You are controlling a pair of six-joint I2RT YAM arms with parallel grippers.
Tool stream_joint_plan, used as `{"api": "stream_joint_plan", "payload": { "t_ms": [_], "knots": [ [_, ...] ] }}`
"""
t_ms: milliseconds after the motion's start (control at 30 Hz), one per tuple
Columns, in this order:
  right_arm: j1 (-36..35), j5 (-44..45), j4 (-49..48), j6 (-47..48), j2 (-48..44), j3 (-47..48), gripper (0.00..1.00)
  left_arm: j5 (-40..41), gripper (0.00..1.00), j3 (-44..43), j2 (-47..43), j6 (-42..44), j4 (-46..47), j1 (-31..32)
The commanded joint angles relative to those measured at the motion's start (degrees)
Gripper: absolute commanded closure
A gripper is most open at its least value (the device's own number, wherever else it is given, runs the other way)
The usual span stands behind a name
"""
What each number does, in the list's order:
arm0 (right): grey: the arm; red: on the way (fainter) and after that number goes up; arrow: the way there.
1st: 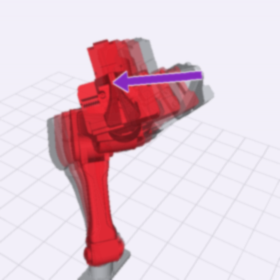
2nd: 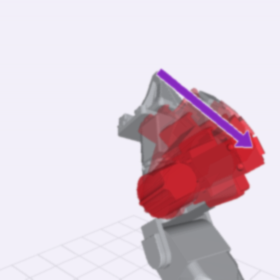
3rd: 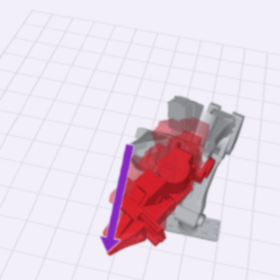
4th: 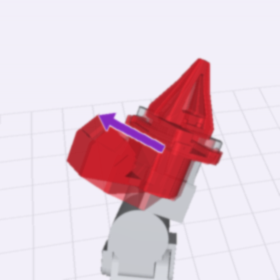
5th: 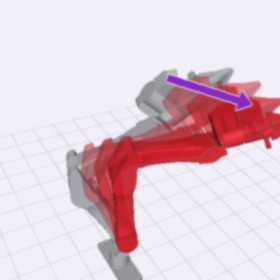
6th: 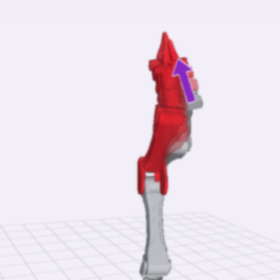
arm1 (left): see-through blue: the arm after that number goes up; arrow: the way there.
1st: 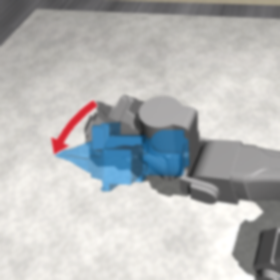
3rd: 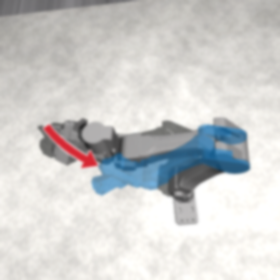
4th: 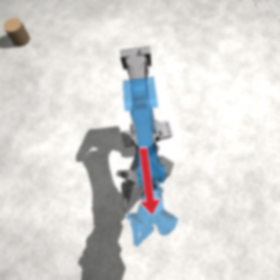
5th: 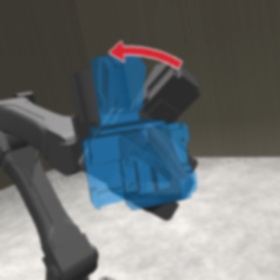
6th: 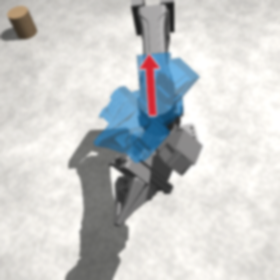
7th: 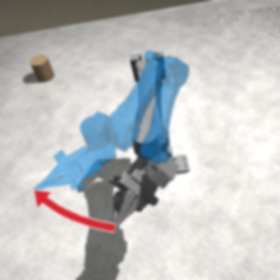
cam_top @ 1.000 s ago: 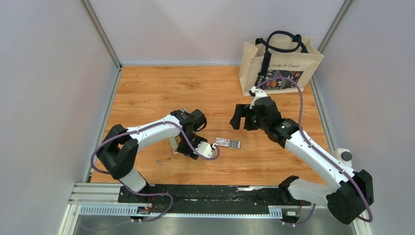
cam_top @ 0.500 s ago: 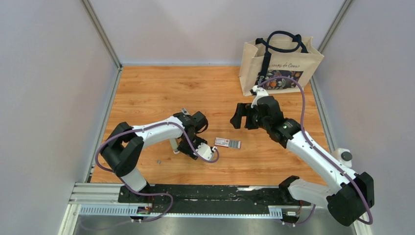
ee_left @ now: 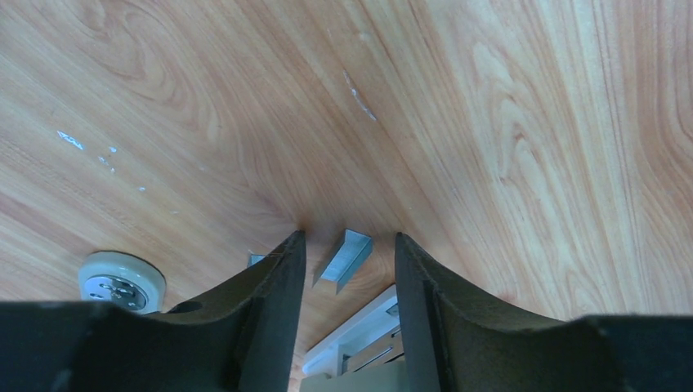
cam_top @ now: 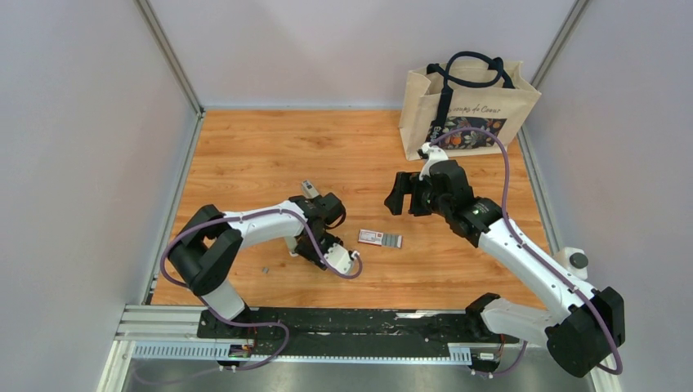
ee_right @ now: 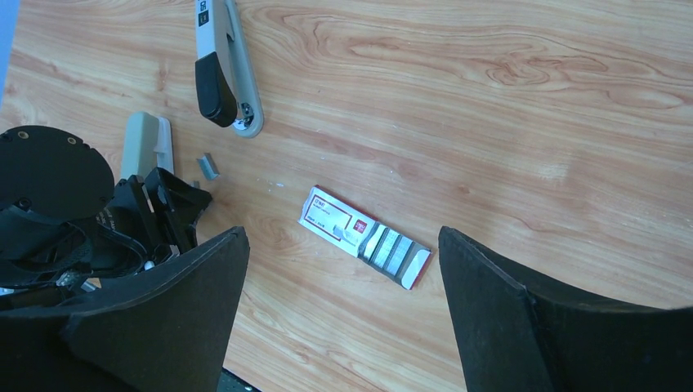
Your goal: Unload the staples from the stapler
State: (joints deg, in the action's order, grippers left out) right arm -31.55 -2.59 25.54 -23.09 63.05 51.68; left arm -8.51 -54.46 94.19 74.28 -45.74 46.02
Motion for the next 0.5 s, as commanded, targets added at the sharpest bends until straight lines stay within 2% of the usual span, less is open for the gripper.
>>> {"api": "stream_joint_plan", "payload": {
  "t_ms": [0, 167, 467],
  "knots": [
    [0.3, 0.0, -1.1, 0.4, -0.6, 1.4, 0.11, 2.1, 0.51, 2.6, -0.3, 3.7, 3.5, 0.3],
    [0.3, -0.5, -1.1, 0.1, -0.6, 1.5, 0.12, 3.3, 0.53, 3.7, -0.4, 5.5, 6.0, 0.2],
    [0.3, -0.9, -0.9, -0.2, -0.3, 1.6, 0.15, 0.3, 0.60, 1.5, 0.1, 2.1, 6.3, 0.6]
  ]
}}
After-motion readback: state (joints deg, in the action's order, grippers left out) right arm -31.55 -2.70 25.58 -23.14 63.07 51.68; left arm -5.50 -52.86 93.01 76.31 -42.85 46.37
